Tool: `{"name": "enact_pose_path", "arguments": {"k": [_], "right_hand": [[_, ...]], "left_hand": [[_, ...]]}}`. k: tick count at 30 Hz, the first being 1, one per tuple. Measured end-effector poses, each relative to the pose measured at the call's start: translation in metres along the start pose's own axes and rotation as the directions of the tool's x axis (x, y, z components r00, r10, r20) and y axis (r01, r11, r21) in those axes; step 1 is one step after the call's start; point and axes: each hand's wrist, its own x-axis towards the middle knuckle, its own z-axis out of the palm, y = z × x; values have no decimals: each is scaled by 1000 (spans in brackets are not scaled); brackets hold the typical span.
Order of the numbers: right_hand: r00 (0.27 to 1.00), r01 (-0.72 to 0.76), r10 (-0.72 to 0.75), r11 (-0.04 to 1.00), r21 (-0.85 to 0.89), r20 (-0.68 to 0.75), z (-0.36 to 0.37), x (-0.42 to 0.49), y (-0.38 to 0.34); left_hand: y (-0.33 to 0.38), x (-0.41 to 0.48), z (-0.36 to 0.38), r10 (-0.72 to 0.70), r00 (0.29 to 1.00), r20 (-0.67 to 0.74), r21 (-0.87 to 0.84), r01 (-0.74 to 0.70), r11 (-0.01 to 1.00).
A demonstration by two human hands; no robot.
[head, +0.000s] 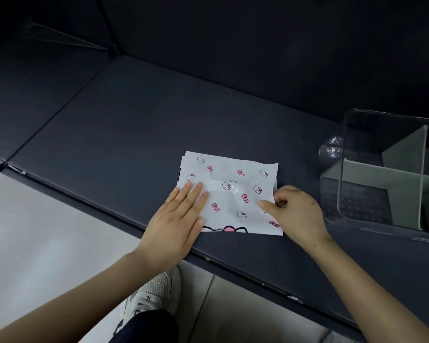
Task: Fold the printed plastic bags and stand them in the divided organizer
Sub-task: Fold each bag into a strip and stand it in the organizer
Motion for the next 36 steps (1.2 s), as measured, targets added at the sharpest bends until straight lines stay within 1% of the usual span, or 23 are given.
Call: {"name": "enact_pose_path", "arguments": {"k": [3, 8, 10, 12, 14, 16, 18, 23, 25, 26, 27, 28, 29, 30, 31, 33, 34, 36], "right_hand": [[1000, -15, 15, 1000, -10, -22, 0, 0, -3], [998, -44, 45, 999, 2, -43, 1, 1, -7], [997, -54, 55, 998, 16, -61, 2, 1, -7], [995, -56, 57, 998, 13, -77, 3, 0, -8], [995, -51, 52, 999, 8, -80, 3, -1, -8], [996, -48, 49, 999, 20, -76, 3, -2, -7], [996, -47, 50, 998, 45, -77, 3, -2, -6], [995, -47, 54, 996, 74, -86, 3, -3, -5], [993, -68, 75, 994, 83, -86, 5, -2, -4], [991, -71, 80, 994, 84, -109, 6, -3, -3], [985, -44, 57, 996, 81, -162, 7, -5, -3], [971, 16, -5, 999, 46, -238, 9, -9, -3], [951, 96, -100, 995, -28, -292, 12, -14, -2], [928, 173, -204, 977, -125, -311, 18, -21, -1], [913, 233, -290, 948, -215, -289, 26, -29, -1], [916, 302, -364, 902, -309, -168, 41, -42, -1], [924, 315, -365, 896, -314, -116, 47, -47, 1], [940, 296, -333, 904, -309, -75, 48, -53, 11]], "left_hand": [[-6, -14, 1, 43, 999, 25, -15, -43, 999], [-16, -23, -6, 95, 995, -30, -111, -98, 989], [-15, -24, -10, 50, 995, -89, -198, -67, 978], [-12, -14, -14, -43, 985, -168, -244, 0, 970], [-8, 4, -18, -86, 959, -270, -201, 32, 979], [-5, 20, -17, -45, 948, -314, -140, 1, 990], [1, 29, -12, -7, 964, -267, -102, -20, 995], [14, 22, 5, 12, 998, -59, -44, -15, 999], [13, 18, 7, 22, 999, -30, 9, -22, 1000], [12, 16, 7, 28, 999, -20, 27, -28, 999], [12, 16, 8, 30, 999, -9, 44, -30, 999], [12, 16, 8, 30, 1000, 3, 59, -30, 998], [12, 16, 8, 29, 1000, 12, 71, -30, 997], [13, 16, 8, 28, 999, 15, 80, -29, 996], [13, 17, 9, 27, 1000, 12, 85, -28, 996], [13, 16, 10, 25, 1000, 1, 92, -25, 995], [13, 16, 10, 24, 1000, -3, 93, -23, 995], [14, 16, 9, 18, 1000, -8, 97, -17, 995]]}}
